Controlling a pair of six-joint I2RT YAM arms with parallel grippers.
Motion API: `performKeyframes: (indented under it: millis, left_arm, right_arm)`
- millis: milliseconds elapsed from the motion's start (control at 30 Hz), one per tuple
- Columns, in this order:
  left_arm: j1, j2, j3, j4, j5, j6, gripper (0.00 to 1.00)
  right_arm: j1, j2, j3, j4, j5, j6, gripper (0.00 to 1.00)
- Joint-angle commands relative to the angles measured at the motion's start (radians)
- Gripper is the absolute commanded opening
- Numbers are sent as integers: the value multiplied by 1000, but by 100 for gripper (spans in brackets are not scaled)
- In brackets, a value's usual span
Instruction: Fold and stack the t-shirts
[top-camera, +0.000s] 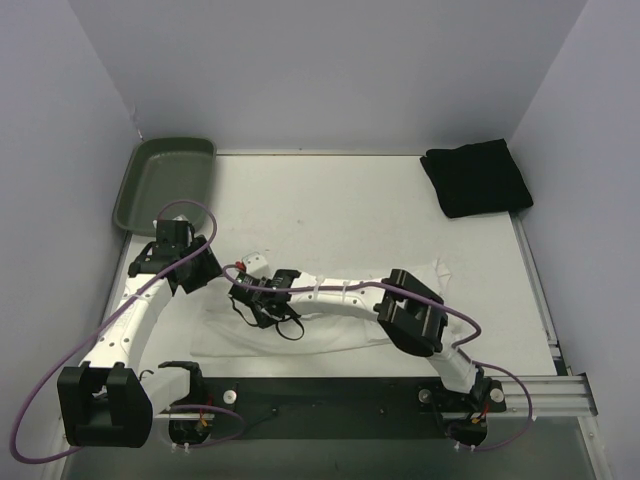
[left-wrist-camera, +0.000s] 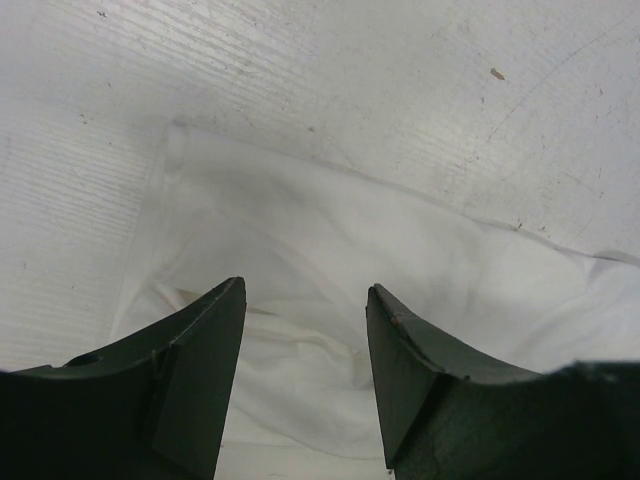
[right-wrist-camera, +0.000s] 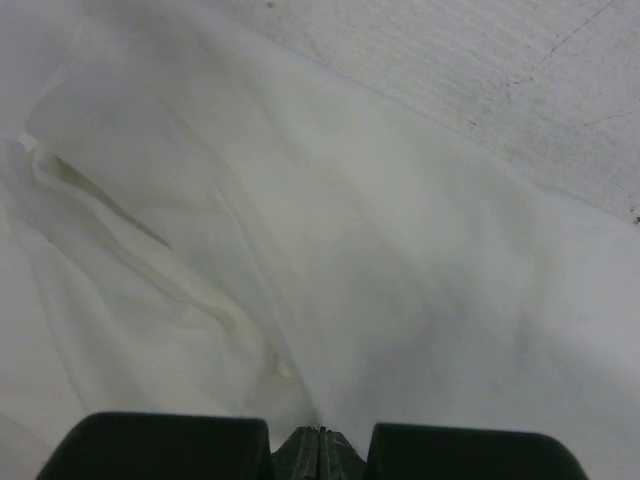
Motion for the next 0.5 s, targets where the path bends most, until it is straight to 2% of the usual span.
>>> performKeyframes:
  millis: [0, 267, 367, 467]
  left_arm:
    - [7, -18, 12, 35, -11, 17, 61]
    - [10, -24, 11, 34, -5, 18, 61]
    - [8, -17, 11, 43, 19, 23, 61]
    - [4, 2, 17, 42, 58, 34, 56]
  right_arm:
    - [26, -75, -24, -33, 41, 30, 0]
    - [63, -57, -49, -24, 43, 55, 0]
    - [58, -127, -83, -17, 124, 64, 0]
    - [43, -227, -151, -17, 207, 68, 0]
